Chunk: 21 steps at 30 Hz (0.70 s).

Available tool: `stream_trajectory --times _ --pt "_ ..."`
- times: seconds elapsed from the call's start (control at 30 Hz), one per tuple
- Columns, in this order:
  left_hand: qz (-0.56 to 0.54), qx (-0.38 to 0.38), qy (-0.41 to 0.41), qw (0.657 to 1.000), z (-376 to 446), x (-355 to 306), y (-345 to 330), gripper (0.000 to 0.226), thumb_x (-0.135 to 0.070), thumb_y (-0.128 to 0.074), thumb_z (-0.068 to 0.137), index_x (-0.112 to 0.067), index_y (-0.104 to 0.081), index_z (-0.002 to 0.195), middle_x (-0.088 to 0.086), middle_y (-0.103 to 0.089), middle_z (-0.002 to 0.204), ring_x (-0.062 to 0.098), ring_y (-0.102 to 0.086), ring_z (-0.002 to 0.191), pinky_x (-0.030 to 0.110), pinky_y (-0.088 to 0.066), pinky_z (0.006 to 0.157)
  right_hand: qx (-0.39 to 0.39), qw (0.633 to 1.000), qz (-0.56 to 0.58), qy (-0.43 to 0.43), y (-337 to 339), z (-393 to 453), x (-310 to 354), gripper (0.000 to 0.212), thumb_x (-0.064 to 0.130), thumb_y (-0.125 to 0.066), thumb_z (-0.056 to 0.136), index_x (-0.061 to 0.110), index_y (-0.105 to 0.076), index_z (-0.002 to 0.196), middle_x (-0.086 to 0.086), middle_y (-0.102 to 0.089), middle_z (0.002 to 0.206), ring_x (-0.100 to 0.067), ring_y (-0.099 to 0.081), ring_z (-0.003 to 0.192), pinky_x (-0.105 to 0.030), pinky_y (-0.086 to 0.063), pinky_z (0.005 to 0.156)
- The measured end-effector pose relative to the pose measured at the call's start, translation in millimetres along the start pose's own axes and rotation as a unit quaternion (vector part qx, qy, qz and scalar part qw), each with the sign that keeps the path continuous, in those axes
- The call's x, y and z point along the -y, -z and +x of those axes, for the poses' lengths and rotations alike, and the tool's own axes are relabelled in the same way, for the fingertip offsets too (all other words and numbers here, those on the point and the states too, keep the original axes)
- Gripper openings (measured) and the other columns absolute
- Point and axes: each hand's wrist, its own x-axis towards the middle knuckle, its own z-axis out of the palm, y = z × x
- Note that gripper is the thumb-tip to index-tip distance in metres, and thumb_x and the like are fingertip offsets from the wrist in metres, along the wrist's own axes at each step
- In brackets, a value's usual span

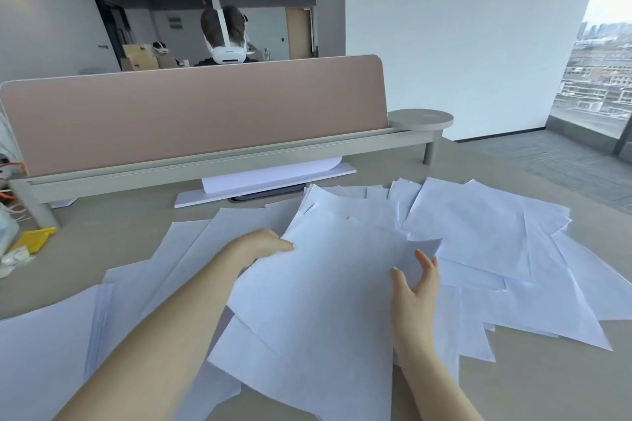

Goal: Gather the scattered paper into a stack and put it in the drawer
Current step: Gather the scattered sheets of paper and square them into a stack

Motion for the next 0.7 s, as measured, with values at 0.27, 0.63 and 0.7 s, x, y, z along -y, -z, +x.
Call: stream_trajectory --times 0.27,0.63,0.7 --pt "-0.101 0.065 -0.100 0.988 -25 -6 -3 0.020 -0.013 -0.061 0.087 -0.020 -0.062 0.106 -0.002 -0.070 0.102 0.019 -0.069 0.090 0.031 -0.054 0.082 -0.034 0.989 0.111 -0.088 9 6 4 0.057 0.014 -0.045 0.094 0.027 -0.026 0.146 0.008 -0.023 0.156 -0.009 -0.024 0.141 -0.029 -0.024 0.109" --pt "-0.201 -0.198 -0.338 0.898 -115 -21 33 0.025 -0.013 -0.063 0.088 -0.038 -0.062 0.093 -0.033 -0.069 0.081 -0.015 -0.064 0.079 0.010 -0.049 0.068 0.059 0.986 0.151 0.030 -1 9 90 0.034 0.035 -0.057 0.091 0.018 -0.051 0.119 0.010 -0.059 0.110 -0.005 -0.056 0.101 -0.023 -0.043 0.077" --pt "-0.221 -0.243 -0.352 0.877 -125 -24 38 0.026 -0.014 -0.063 0.087 -0.039 -0.061 0.093 -0.035 -0.068 0.079 -0.016 -0.063 0.076 0.014 -0.049 0.070 0.067 0.983 0.147 0.084 -6 14 117 0.034 0.038 -0.057 0.090 0.021 -0.053 0.118 0.008 -0.061 0.116 -0.010 -0.057 0.110 -0.032 -0.046 0.090"
